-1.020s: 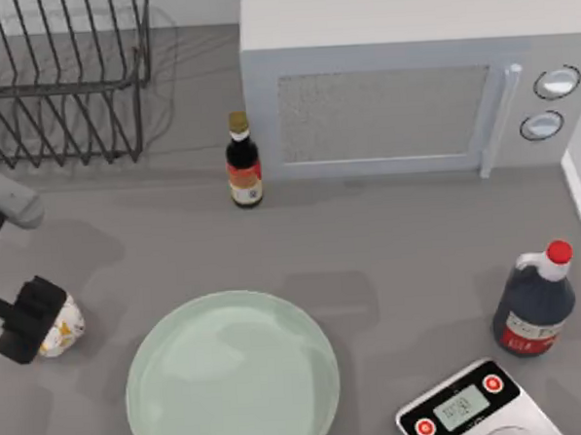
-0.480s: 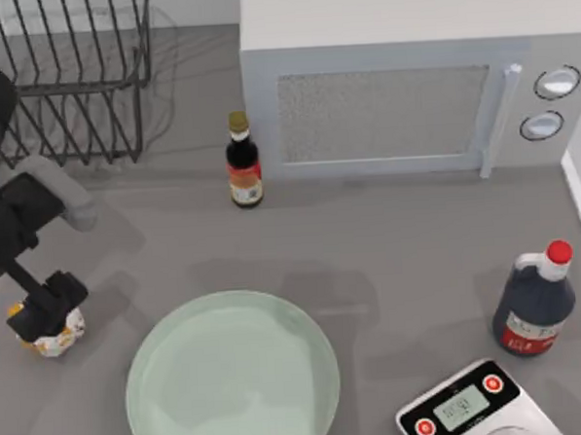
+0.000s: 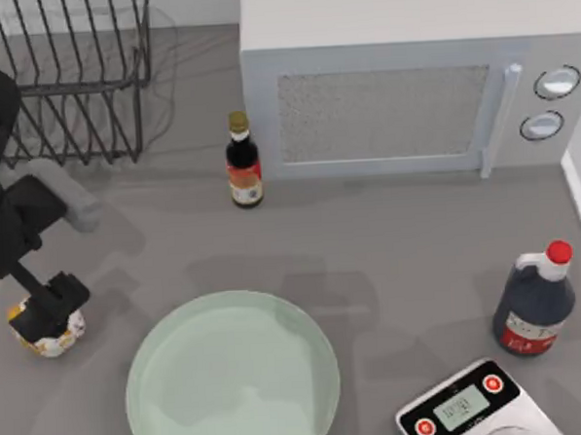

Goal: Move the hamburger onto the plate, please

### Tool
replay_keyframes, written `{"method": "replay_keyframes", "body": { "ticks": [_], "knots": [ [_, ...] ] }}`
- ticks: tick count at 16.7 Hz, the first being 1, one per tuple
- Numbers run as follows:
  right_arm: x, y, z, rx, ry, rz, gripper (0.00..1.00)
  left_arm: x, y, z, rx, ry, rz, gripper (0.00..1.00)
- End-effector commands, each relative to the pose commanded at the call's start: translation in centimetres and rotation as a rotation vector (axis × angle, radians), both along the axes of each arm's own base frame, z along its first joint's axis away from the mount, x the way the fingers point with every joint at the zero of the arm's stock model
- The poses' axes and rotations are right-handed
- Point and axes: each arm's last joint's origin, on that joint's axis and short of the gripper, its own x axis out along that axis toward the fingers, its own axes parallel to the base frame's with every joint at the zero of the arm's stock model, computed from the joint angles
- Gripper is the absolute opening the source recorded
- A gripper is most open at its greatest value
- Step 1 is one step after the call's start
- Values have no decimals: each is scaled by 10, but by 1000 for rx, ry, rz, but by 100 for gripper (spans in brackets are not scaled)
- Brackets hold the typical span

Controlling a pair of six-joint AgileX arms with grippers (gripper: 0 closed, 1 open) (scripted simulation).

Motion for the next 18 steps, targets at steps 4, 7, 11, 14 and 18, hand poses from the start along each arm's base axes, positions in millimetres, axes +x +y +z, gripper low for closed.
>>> {"method": "replay_keyframes", "body": {
  "ticks": [4,7,11,14,18],
  "knots": [
    [0,0,0,0,0,0,100,4,-1,-37,-1,-9,-2,100],
    [0,0,0,0,0,0,100,2,-1,-66,-1,-11,-2,100],
    [0,0,0,0,0,0,100,1,-1,-75,0,-2,-3,100],
    [0,0,0,0,0,0,100,1,-1,-75,0,-2,-3,85],
    [0,0,0,0,0,0,100,1,-1,-75,0,-2,-3,55]
  ]
}}
